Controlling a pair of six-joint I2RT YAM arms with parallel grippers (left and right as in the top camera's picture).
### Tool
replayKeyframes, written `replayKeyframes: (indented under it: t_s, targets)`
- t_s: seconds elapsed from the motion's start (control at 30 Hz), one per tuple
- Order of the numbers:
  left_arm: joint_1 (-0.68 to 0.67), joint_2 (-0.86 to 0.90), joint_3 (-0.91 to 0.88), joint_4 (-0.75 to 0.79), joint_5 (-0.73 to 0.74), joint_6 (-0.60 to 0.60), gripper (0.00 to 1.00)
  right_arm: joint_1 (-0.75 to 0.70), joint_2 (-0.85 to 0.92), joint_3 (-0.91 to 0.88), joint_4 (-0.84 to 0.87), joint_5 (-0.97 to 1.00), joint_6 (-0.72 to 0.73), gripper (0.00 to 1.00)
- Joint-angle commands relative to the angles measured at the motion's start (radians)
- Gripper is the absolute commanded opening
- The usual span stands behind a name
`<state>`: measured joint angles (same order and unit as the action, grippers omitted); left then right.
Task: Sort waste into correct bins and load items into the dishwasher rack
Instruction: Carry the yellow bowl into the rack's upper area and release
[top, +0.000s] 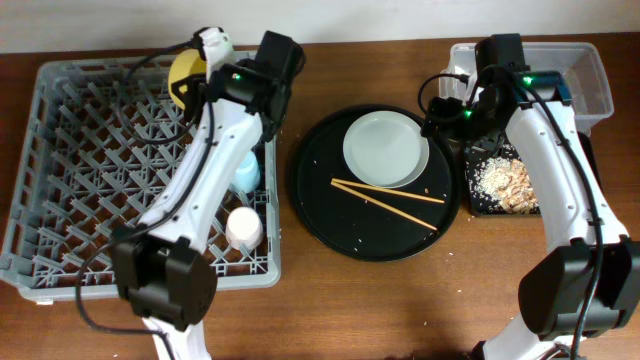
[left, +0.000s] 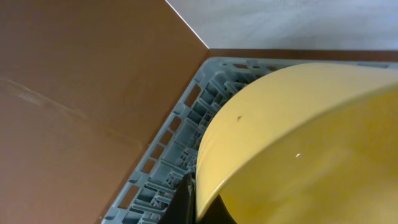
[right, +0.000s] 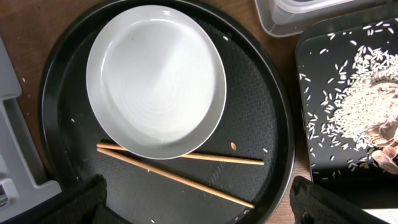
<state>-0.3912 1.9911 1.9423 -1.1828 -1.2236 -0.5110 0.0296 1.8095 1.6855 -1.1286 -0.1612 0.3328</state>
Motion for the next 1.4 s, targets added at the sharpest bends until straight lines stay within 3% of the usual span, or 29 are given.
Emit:
replayKeyframes:
  t_s: [0.0,0.13,0.43,0.5,0.57,0.6,0.67,0.73,0.8,0.83,0.9,1.0,1.07,1.17,1.37]
  targets:
    - [0.002,0.114,0.003,0.075,-0.09,-0.007,0.01,0.003,-0.006,0.002,0.003,0.02,-0.003,0.95]
    - [0.002,0.226,0.003,0.17,-0.105,0.057,0.01,0.003,-0.006,0.002,0.003,0.021,-0.003,0.96]
    - [-0.018,0.33,0.003,0.167,-0.098,0.076,0.01,0.003,-0.006,0.002,0.003,0.039,-0.003,1.0]
    - [-0.068,0.33,0.003,0.165,0.006,0.146,0.19,0.003,-0.006,0.002,0.003,0.039,-0.003,1.0]
    - [-0.105,0.33,0.003,0.159,0.192,0.158,0.2,0.003,-0.006,0.002,0.003,0.039,-0.003,1.0]
    - [-0.113,0.33,0.003,0.153,0.272,0.158,0.25,0.003,-0.006,0.002,0.003,0.039,-0.003,1.0]
    - [-0.115,0.329,0.009,0.126,0.345,0.158,0.43,0.003,-0.006,0.002,0.003,0.039,-0.003,1.0]
    - [-0.115,0.33,0.037,0.091,0.399,0.158,0.5,0.003,-0.006,0.002,0.003,0.039,-0.003,1.0]
    - [-0.115,0.329,0.118,0.048,0.47,0.158,0.72,0.003,-0.006,0.002,0.003,0.039,-0.003,1.0]
    - [-0.115,0.329,0.176,0.02,0.512,0.169,0.75,0.003,-0.006,0.002,0.003,0.039,-0.003,1.0]
    - [-0.115,0.329,0.305,-0.053,0.616,0.17,0.78,0.003,-0.006,0.002,0.003,0.039,-0.003,1.0]
    - [-0.115,0.329,0.491,-0.143,1.032,0.248,0.8,0.003,-0.006,0.002,0.003,0.039,-0.003,1.0]
    - [-0.115,0.341,0.492,-0.138,1.222,0.248,0.82,0.003,-0.006,0.002,0.003,0.039,-0.003,1.0]
    - [-0.136,0.442,0.492,-0.097,1.324,0.247,0.8,0.003,-0.006,0.002,0.002,0.039,-0.003,1.0]
    - [-0.164,0.605,0.492,-0.024,1.341,0.183,0.68,0.003,-0.006,0.002,-0.001,0.04,-0.004,1.0]
